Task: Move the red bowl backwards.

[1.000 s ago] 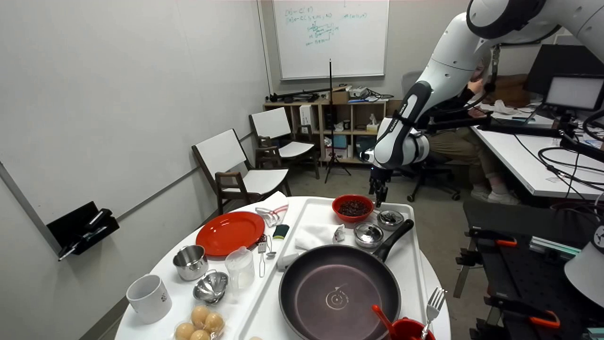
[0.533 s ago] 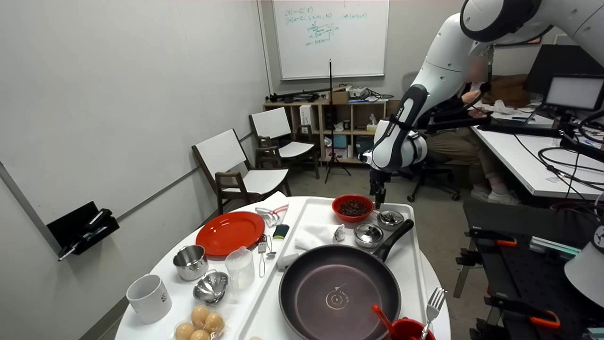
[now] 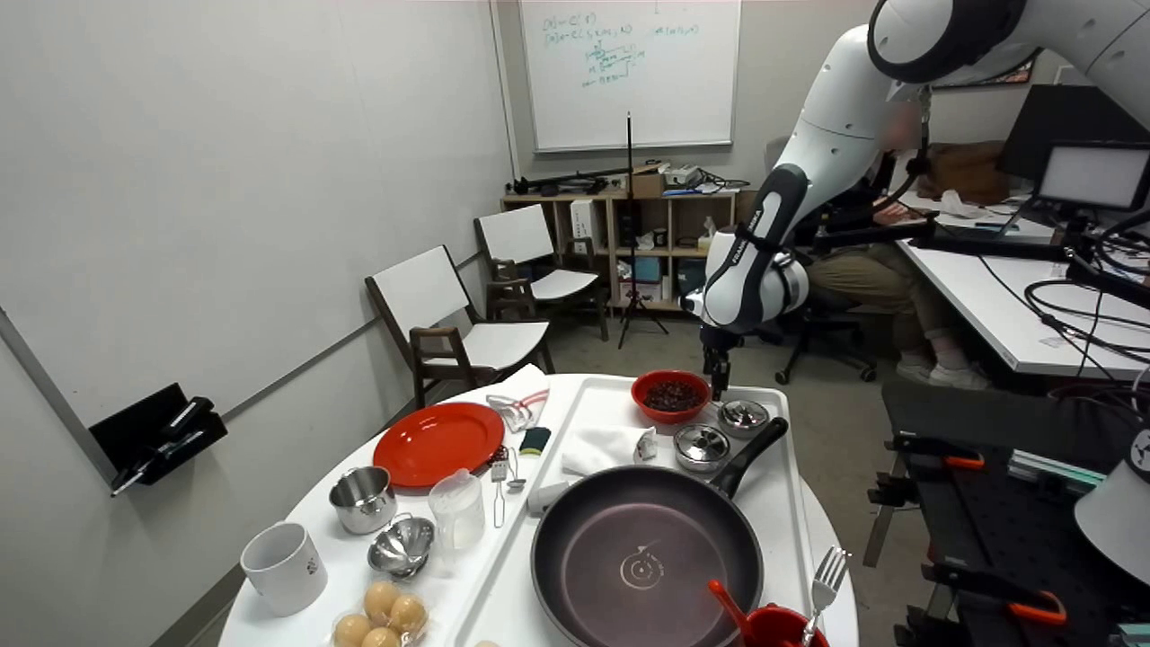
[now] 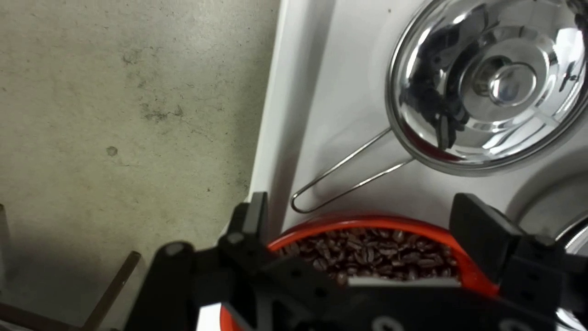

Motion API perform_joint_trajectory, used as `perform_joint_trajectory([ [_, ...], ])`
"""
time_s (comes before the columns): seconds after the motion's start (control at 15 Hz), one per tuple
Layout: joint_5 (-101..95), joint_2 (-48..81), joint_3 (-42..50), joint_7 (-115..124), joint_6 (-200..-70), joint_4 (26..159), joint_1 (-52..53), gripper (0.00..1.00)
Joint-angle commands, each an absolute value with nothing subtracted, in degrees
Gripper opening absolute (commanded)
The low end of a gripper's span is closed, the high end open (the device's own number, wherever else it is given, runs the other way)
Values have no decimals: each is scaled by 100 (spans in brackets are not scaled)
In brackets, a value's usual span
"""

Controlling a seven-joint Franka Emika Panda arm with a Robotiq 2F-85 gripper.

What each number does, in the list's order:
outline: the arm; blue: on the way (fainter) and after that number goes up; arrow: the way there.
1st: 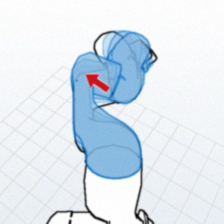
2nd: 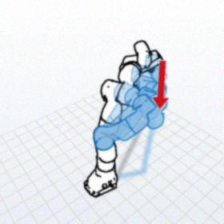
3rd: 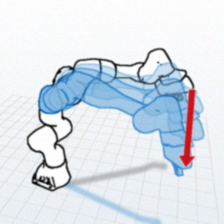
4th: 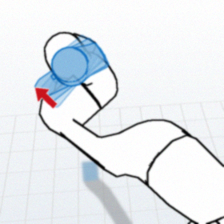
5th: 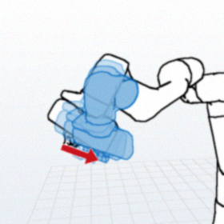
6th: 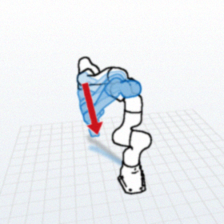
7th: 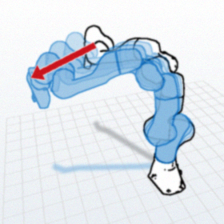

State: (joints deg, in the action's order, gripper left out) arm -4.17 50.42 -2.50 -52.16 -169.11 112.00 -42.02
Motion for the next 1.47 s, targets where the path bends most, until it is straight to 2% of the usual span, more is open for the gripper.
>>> perform_joint_trajectory([
  [0.0, -527, 5073, -138, -4922, -16774, 11147, -4060, 100],
  [1.4, -615, 5127, -210, -4946, -16753, 10911, -4057, 100],
])
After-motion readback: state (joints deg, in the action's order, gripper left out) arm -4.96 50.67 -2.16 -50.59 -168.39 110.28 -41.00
